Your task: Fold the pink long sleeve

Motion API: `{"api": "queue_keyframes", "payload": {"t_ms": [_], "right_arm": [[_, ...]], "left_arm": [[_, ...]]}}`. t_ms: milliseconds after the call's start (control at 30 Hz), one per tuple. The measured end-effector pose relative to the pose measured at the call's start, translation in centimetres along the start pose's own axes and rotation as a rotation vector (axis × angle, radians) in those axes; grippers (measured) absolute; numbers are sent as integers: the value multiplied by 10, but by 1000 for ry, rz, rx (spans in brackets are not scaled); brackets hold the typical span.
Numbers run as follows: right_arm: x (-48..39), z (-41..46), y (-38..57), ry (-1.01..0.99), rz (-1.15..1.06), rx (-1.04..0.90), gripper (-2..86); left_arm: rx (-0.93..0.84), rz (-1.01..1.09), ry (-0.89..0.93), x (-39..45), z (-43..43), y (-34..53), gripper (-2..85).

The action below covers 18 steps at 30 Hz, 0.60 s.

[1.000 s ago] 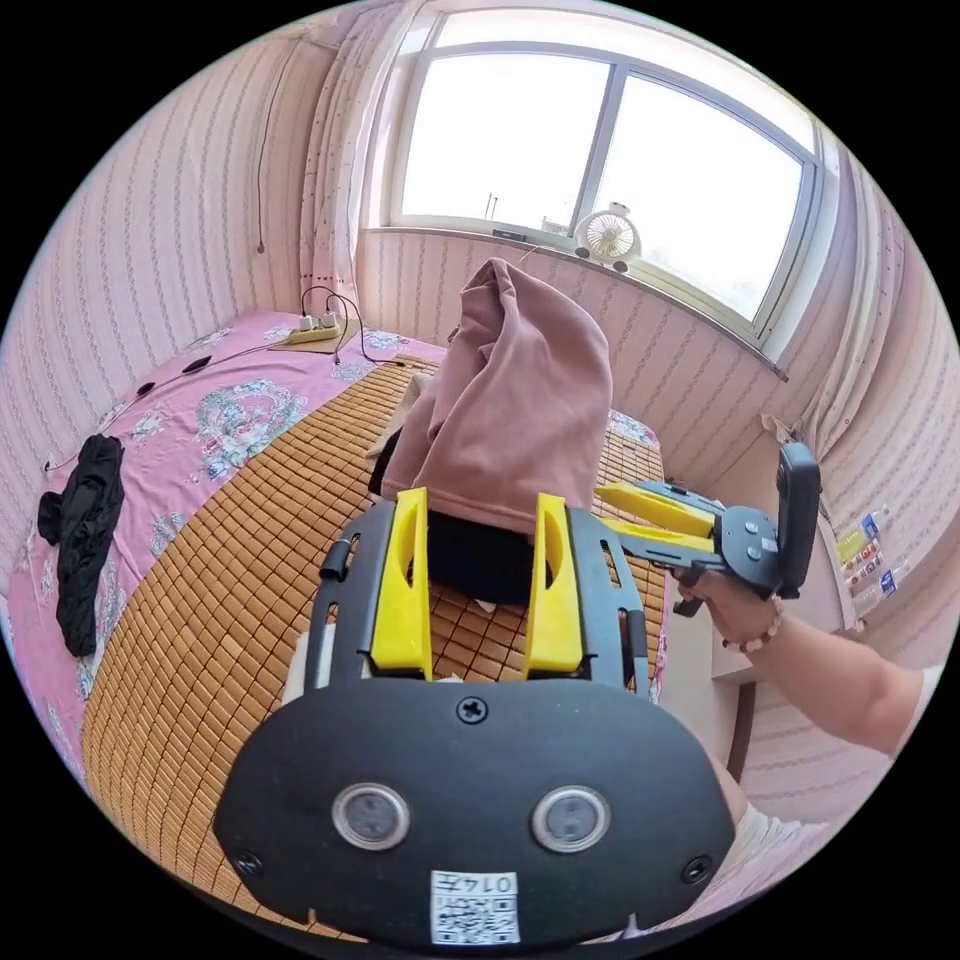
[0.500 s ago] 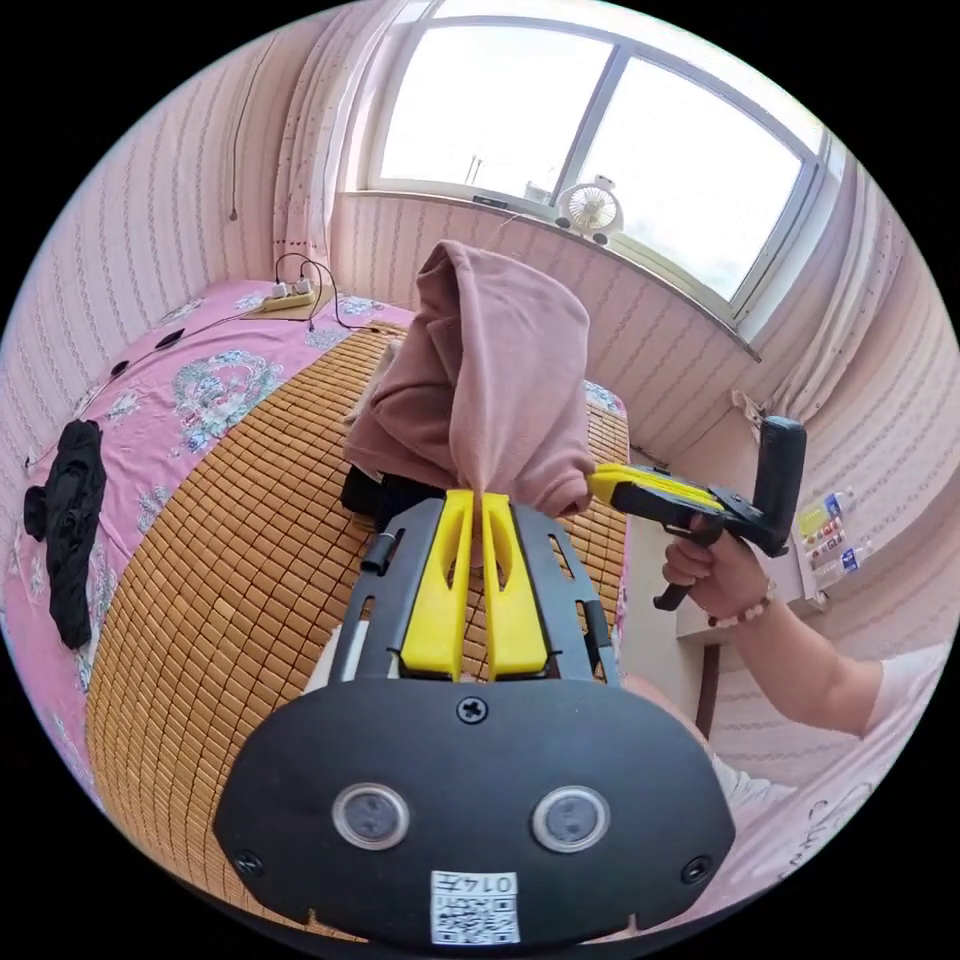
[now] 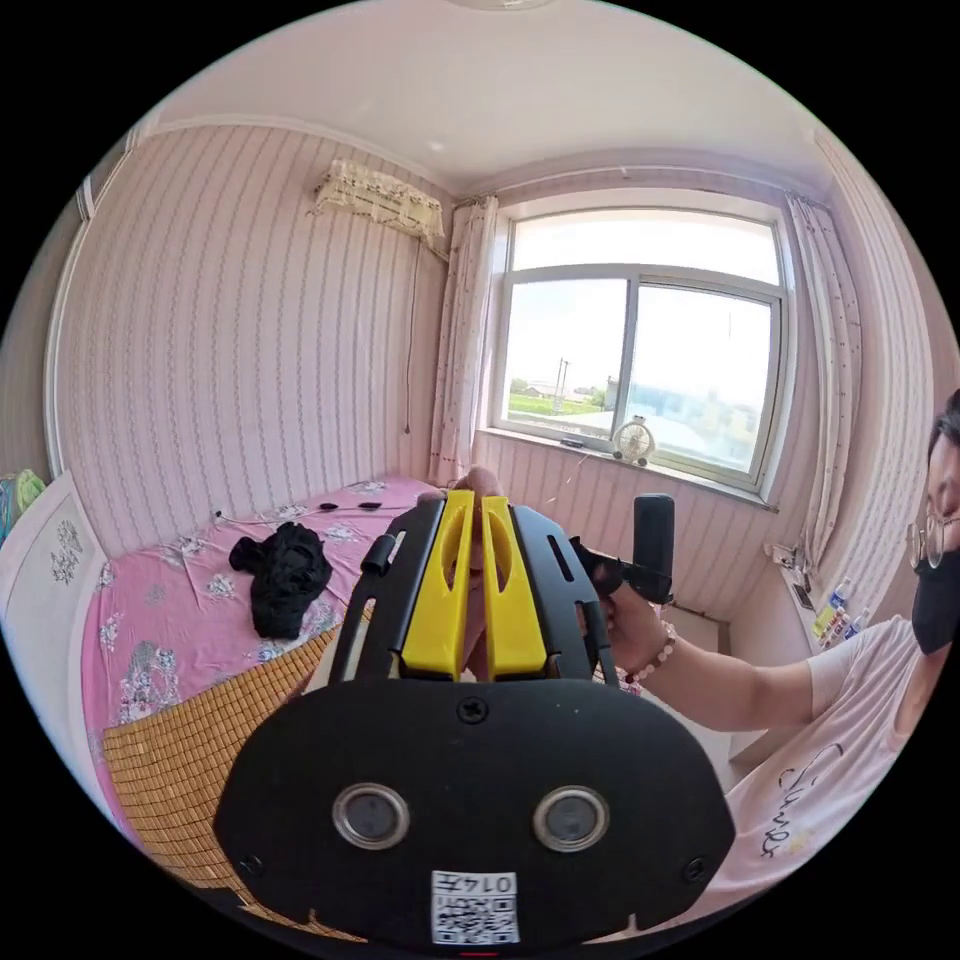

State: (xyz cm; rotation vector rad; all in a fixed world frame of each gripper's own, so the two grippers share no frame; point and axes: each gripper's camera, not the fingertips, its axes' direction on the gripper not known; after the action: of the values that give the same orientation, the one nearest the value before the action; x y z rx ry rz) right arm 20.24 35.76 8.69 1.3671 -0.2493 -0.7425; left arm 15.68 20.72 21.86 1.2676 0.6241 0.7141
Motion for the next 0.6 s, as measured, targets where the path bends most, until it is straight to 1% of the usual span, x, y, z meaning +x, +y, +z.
{"api": "queue_keyframes", "payload": {"t_ms": [100, 200, 267, 300, 367, 400, 433, 467, 533, 600], "right_arm": [[-21, 18, 11, -20, -3, 30, -1], [-21, 17, 53, 46, 12, -18, 0], [-5, 3, 94, 49, 89, -61, 1], [6, -9, 126, 80, 129, -117, 1], [23, -24, 181, 151, 189, -275, 1], [34, -35, 221, 210, 250, -408, 1], [43, -46, 262, 278, 327, -553, 1], [46, -53, 281, 315, 361, -611, 1], [46, -82, 330, 431, 465, -704, 2], [43, -92, 346, 503, 496, -775, 5]], "left_arm": [[15, 48, -53, 4, -32, -11, -9], [-79, 38, -106, 6, -26, 13, -8], [-140, -17, 36, 5, -7, 67, -1], [-162, -40, 68, 5, -1, 83, 2], [-303, -139, 173, 3, 27, 163, 37], [-350, -175, 189, 2, 33, 186, 41], [-439, -260, 232, -1, 44, 234, 49], [-538, -342, 262, -3, 50, 281, 47], [-646, -422, 213, -3, 42, 340, 36], [-673, -470, 152, -2, 17, 377, 30]]}}
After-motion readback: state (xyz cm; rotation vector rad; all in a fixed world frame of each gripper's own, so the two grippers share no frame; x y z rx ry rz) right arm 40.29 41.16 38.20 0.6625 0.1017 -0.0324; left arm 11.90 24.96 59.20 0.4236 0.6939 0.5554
